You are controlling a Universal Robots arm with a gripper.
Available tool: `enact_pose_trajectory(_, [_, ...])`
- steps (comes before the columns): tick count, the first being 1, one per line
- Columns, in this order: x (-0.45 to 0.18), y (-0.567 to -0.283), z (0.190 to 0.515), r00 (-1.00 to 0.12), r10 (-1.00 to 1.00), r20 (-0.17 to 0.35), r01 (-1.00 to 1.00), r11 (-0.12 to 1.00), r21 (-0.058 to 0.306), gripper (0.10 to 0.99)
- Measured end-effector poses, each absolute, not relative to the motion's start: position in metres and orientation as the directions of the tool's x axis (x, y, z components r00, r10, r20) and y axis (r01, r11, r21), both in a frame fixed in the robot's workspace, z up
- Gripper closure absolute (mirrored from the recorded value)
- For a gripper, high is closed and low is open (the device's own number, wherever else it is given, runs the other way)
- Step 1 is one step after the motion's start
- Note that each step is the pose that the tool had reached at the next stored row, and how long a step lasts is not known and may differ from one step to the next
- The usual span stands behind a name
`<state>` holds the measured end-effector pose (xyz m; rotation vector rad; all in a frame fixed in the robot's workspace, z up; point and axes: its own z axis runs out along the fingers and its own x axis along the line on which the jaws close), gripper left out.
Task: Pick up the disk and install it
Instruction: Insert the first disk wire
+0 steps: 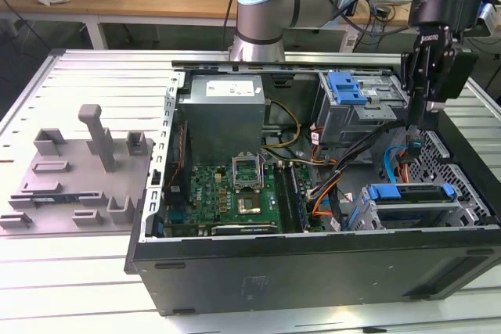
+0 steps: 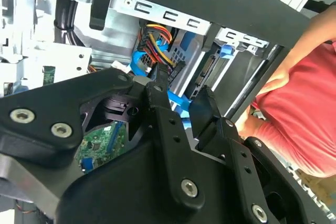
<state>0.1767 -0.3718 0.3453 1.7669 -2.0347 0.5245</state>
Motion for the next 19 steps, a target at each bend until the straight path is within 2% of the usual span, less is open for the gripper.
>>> enact_pose_trajectory(5, [0.177, -0.372, 0.339, -0.142, -0.837, 0.529, -0.988, 0.150, -0.027, 0.647])
enact_pose_trajectory(19, [0.177, -0.367, 0.329, -0.147, -0.794, 0.590, -0.988, 0.151, -0.044, 0.647])
